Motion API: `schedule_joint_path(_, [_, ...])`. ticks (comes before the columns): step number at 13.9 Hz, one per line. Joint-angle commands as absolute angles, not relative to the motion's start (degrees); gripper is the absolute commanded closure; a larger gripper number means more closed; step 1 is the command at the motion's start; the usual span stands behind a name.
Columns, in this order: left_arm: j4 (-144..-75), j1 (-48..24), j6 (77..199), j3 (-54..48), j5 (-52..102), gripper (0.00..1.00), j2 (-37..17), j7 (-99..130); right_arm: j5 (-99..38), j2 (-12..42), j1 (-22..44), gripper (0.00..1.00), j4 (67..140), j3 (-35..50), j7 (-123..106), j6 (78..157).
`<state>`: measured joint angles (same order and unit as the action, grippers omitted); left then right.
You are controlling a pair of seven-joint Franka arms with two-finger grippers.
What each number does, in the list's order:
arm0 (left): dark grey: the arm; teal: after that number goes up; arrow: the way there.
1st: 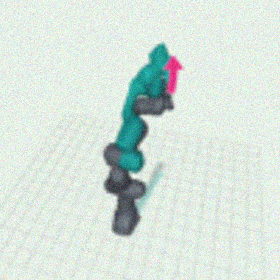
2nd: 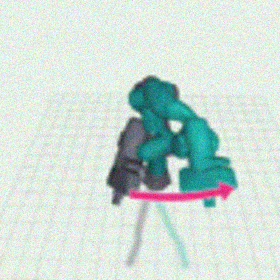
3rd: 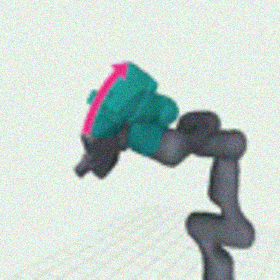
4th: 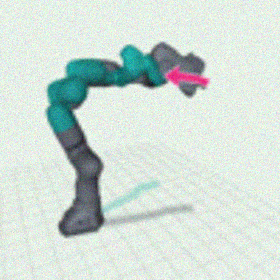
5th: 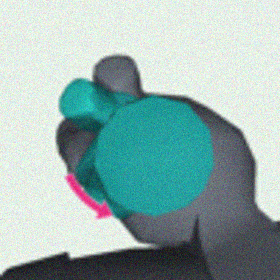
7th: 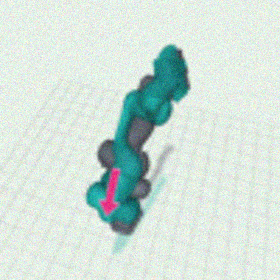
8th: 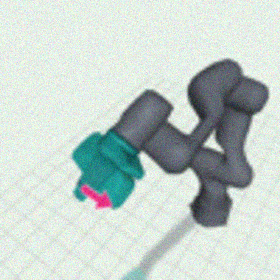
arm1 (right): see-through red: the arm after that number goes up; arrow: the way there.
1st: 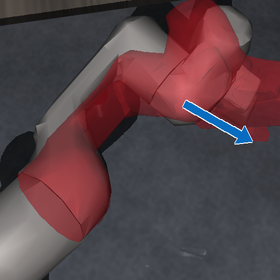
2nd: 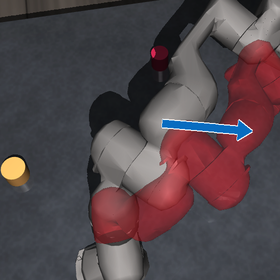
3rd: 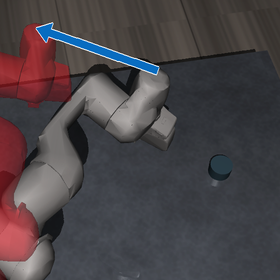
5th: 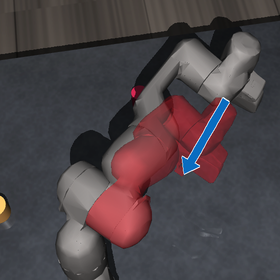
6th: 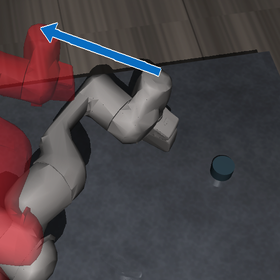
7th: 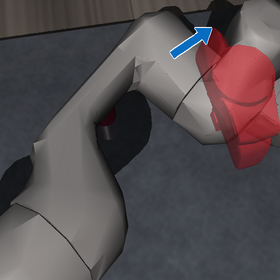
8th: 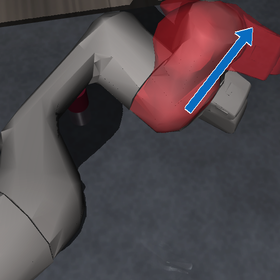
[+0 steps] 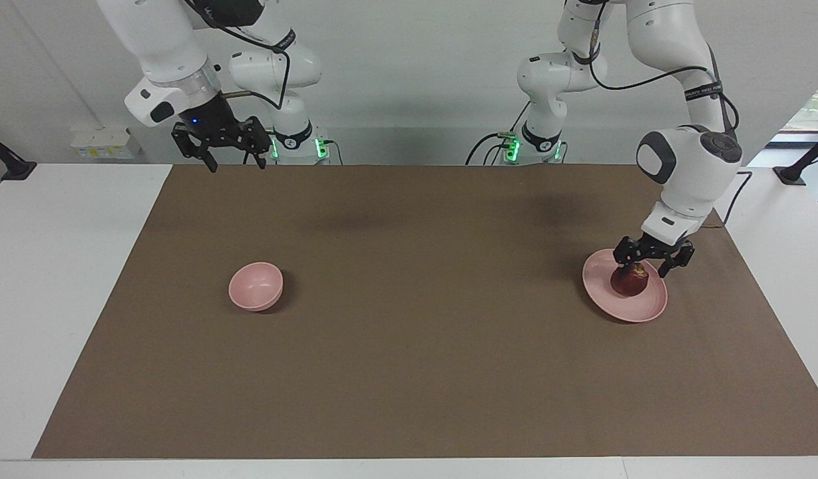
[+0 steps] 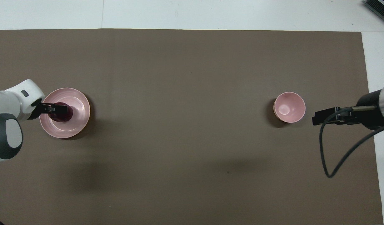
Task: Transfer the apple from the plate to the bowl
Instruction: 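Reach the left gripper down to the apple on the plate while the right gripper advances, then grasp and lift the apple with the left gripper while the right gripper approaches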
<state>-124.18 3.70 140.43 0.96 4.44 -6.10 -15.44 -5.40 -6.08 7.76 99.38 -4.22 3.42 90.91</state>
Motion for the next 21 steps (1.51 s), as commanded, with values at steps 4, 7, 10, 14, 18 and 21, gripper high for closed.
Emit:
schedule_joint_path(4, [-129.29, 4.39, 147.83, 0.62, 5.89, 0.01, -4.83, -16.26, -6.77, -6.07, 12.3, 0.0, 105.46, -4.04, 6.42, 97.72])
schedule_joint_path(7, [-129.29, 4.39, 147.92, 0.62, 5.89, 0.49, -4.92, -16.35, -6.94, -5.8, 13.53, 0.0, 107.75, -3.96, 8.69, 101.77])
schedule_joint_path(10, [-128.85, 3.7, 147.92, 0.62, 5.8, 1.0, -5.1, -16.7, -11.33, -2.65, 15.99, 0.0, 107.67, -3.96, 10.27, 104.84])
schedule_joint_path(14, [-127.97, 3.34, 146.87, 0.44, 5.8, 1.0, -2.39, -16.0, -14.22, 2.54, 23.98, 0.0, 107.67, -3.96, 21.32, 113.27])
schedule_joint_path(18, [-122.46, 2.29, 132.86, -0.35, 10.52, 1.0, 2.37, -15.64, -29.23, 3.87, 26.28, 0.0, 107.67, -3.96, 30.92, 119.17])
schedule_joint_path(21, [-113.84, 0.45, 119.74, -0.44, 20.71, 1.0, 1.85, -15.47, -39.52, 3.96, 28.03, 0.0, 107.49, -3.96, 39.26, 122.77])
